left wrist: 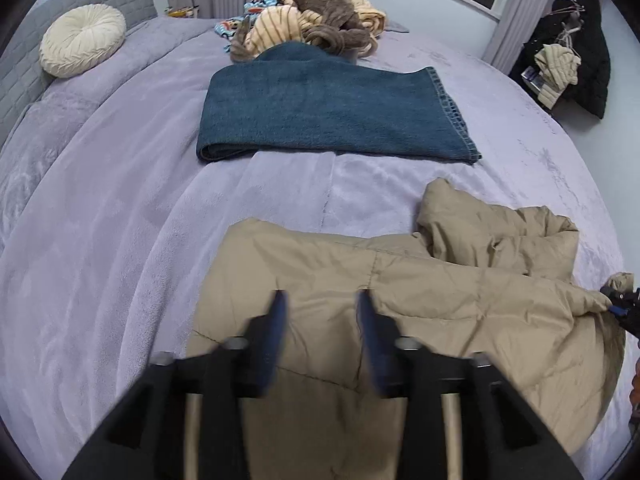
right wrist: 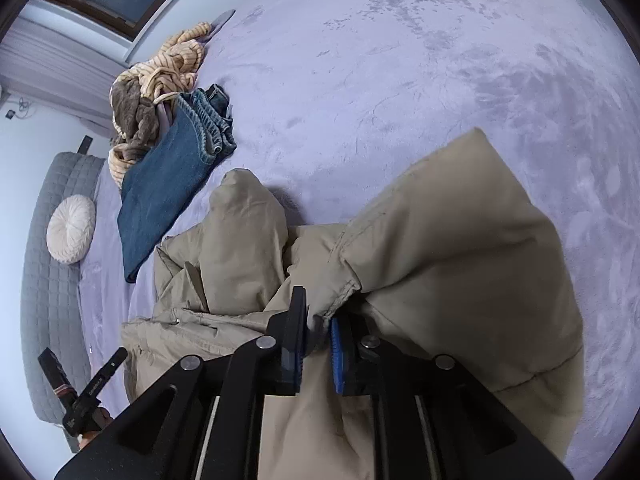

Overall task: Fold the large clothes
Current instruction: 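Lay the folded hem onto the jacket body and open both tools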

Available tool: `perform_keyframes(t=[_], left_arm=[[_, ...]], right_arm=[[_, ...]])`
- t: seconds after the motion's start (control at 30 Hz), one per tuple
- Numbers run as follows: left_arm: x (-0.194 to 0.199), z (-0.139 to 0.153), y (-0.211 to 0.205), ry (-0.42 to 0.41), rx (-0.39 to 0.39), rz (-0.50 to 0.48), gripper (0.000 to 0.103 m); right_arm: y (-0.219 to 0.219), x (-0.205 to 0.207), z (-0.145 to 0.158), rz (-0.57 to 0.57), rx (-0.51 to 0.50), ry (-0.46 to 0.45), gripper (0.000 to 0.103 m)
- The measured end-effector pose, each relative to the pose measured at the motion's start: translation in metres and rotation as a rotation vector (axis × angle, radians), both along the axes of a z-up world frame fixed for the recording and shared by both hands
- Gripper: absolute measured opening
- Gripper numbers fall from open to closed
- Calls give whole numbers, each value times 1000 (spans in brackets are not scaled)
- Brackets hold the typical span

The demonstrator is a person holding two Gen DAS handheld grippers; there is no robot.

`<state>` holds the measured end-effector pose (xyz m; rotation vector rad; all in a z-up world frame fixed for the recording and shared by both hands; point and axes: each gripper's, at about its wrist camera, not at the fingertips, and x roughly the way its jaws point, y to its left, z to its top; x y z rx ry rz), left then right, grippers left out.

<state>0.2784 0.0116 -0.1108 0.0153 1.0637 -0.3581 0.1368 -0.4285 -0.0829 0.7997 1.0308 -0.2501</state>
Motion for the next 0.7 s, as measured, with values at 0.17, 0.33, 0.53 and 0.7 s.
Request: perform_keyframes(t=[0.17,0.33,0.53,0.7], left_arm=[[-30,22,-5,-90,-2,-60,103],[-40,-13,-41,2,7,-176,48],[-20,-67,-73,-18,89,-114,43],[7,-64,-77,-24,107,-91,43]], right_arm=[[13,-22,29,54,-47,-63,68],[47,-21,14,201,-138,3,21],[43,10,-47,167,-202,56,9],[34,36,-52,160,-243,68,6]])
